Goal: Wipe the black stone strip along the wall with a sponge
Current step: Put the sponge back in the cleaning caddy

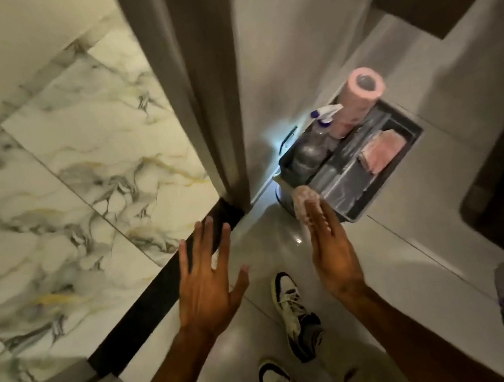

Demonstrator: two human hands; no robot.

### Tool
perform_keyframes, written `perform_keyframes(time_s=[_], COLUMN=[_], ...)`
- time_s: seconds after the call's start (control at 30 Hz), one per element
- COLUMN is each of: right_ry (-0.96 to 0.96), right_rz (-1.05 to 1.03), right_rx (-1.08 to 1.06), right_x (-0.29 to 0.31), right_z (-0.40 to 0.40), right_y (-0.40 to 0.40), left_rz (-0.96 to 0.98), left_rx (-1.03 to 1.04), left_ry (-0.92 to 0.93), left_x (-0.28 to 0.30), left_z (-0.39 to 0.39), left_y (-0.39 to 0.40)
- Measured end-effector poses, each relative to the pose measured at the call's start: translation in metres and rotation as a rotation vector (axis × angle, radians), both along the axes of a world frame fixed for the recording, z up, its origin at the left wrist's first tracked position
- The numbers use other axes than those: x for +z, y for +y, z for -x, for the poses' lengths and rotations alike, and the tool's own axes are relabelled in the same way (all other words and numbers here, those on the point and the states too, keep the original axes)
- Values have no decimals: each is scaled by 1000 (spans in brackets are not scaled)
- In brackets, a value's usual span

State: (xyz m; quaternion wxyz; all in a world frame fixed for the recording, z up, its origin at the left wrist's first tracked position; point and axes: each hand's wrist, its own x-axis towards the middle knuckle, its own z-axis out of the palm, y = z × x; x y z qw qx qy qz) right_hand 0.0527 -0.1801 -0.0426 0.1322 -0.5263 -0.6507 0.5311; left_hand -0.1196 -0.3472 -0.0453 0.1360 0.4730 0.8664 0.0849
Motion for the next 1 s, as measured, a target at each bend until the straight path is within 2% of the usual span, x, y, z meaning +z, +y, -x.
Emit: perform_keyframes(time_s=[0.07, 0.13, 0.23, 0.37, 0.47, 0.5, 0.6, 0.67, 0.77, 0.83, 0.9, 1.0], right_ry=[-29, -45, 229, 270, 231, 176, -37, -23, 119, 156, 130, -50], right_rz=[-21, -92, 129, 191, 269, 282, 213, 241, 422, 437, 396, 213], right_rx=[-69, -49, -373, -523, -573, -561, -320, -318, -692, -810, -783, -575], right_x=[15, 18, -5, -44, -74, -87, -122, -142, -154, -166, -179, -211], right_z=[-25, -42, -54, -58, -55, -55, -51, -42, -22, -13, -10, -4], right_y=[25, 54, 101, 149, 172, 178, 182, 192, 212, 222, 223, 221], left_rz=[-21, 3, 44, 55, 34, 22, -26, -13, 4, 15, 9, -24], left_rx=[-158, -256, -353, -471, -601, -635, -671, -673, -668, -685, -693, -740], left_ry=[-3, 26, 40, -20, -46, -53, -63, -72, -107, -121, -116, -89], left_x=[5, 13, 4, -23, -41, -47, -64, -81, -111, -136, -156, -178], left_z=[-16, -34, -49, -74, -91, -95, -99, -97, -85, -77, -68, -59], left_y=[21, 58, 116, 196, 258, 277, 329, 358, 389, 405, 411, 412])
